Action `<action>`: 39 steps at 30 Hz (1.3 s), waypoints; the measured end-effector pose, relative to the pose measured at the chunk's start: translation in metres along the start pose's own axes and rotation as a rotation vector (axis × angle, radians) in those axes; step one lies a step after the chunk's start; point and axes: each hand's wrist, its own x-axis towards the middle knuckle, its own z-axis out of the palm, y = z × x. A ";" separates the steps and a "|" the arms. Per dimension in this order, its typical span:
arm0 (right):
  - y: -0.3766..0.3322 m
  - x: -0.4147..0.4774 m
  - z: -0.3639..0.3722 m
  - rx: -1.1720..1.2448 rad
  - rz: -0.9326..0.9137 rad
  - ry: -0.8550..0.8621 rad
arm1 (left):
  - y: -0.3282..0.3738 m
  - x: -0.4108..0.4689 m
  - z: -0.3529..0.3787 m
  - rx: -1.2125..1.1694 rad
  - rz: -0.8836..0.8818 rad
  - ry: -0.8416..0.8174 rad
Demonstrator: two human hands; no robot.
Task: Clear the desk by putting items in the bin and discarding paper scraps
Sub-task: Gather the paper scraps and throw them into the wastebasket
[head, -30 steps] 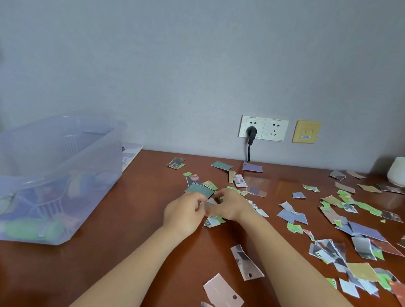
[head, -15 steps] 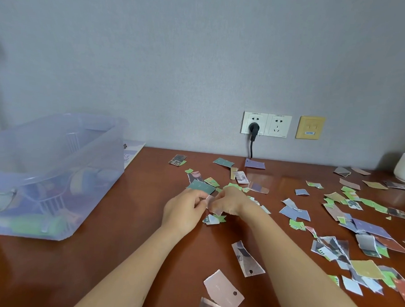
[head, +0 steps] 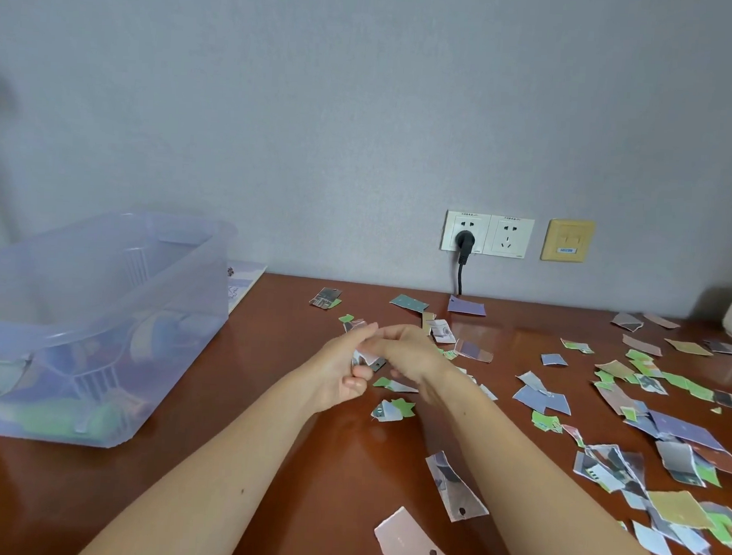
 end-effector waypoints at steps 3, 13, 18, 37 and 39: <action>-0.004 0.010 0.004 -0.050 -0.014 -0.008 | 0.006 0.008 0.000 -0.077 0.001 0.060; 0.016 0.065 -0.007 -0.846 0.135 0.070 | 0.020 0.034 -0.022 0.164 0.156 0.391; 0.015 0.085 -0.005 -0.839 0.212 0.060 | 0.015 0.055 -0.035 0.608 0.346 0.424; 0.028 0.086 -0.009 -0.529 0.107 0.047 | 0.010 0.073 -0.045 0.840 0.403 0.404; 0.028 0.084 -0.009 -0.480 0.084 0.091 | 0.010 0.072 -0.045 0.750 0.402 0.386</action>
